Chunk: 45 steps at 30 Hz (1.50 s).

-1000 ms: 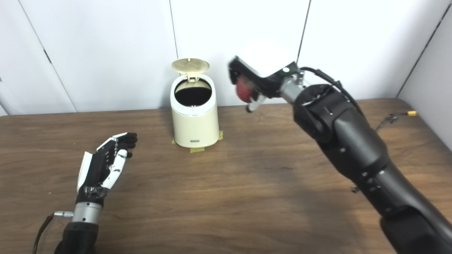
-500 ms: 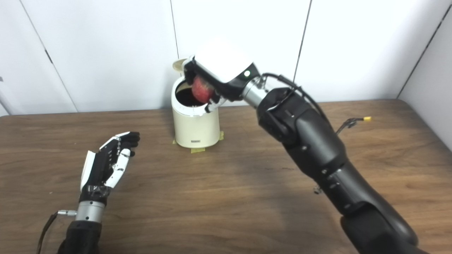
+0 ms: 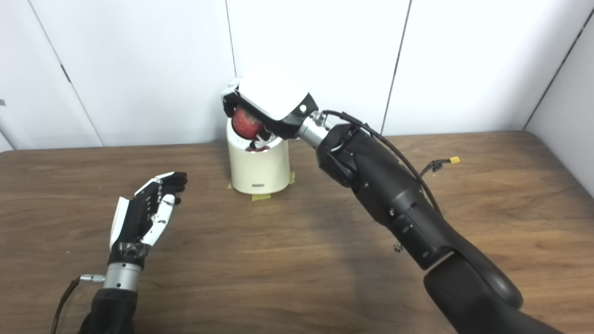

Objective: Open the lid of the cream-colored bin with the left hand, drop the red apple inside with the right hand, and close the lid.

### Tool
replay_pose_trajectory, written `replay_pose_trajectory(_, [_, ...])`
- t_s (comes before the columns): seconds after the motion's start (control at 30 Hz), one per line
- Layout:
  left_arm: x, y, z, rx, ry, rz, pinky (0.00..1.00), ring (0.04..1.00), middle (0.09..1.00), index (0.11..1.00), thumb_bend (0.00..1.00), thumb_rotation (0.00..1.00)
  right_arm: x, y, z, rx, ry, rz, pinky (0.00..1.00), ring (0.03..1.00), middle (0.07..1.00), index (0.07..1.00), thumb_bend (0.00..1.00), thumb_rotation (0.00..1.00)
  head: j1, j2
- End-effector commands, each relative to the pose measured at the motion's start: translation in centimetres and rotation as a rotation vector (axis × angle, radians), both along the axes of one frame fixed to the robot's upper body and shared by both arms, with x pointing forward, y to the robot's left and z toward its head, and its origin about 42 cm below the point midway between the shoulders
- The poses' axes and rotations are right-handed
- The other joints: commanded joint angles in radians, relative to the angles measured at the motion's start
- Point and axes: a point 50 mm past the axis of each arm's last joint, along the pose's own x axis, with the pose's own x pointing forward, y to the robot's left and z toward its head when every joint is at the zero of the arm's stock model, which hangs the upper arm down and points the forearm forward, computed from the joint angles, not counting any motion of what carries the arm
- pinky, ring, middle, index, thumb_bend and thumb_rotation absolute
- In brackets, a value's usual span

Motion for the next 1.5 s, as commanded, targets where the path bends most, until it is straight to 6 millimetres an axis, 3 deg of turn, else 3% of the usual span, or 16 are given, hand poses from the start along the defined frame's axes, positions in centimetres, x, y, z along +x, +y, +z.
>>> replay_pose_trajectory(0.0, [0.4,-0.6,0.9,-0.004,-0.044,-0.002,0.65,0.738,0.745,0.734,0.18,0.68,0.7,0.7,3.5,0.042,-0.098,0.019,0.36,0.481,0.546,0.431,0.5,0.0,-0.001,0.001])
replay_pose_trajectory(0.7, [0.3,-0.7,0.9,0.016,-0.053,-0.008,0.64,0.726,0.74,0.731,0.17,0.72,4.0,0.1,1.5,0.039,-0.089,-0.053,0.36,0.483,0.545,0.422,0.5,0.0,-0.001,0.0])
replay_pose_trajectory(1.07, [0.3,-0.7,0.9,0.013,-0.046,-0.004,0.64,0.732,0.744,0.734,0.18,0.71,3.9,-0.4,1.2,0.058,-0.05,-0.092,0.38,0.498,0.557,0.422,0.49,0.0,0.0,0.0])
replay_pose_trajectory(1.47, [0.3,-0.7,0.9,0.011,-0.05,-0.003,0.65,0.733,0.744,0.734,0.18,0.74,3.6,-0.4,1.0,0.053,-0.033,-0.126,0.36,0.5,0.618,0.501,0.48,0.0,0.001,0.001])
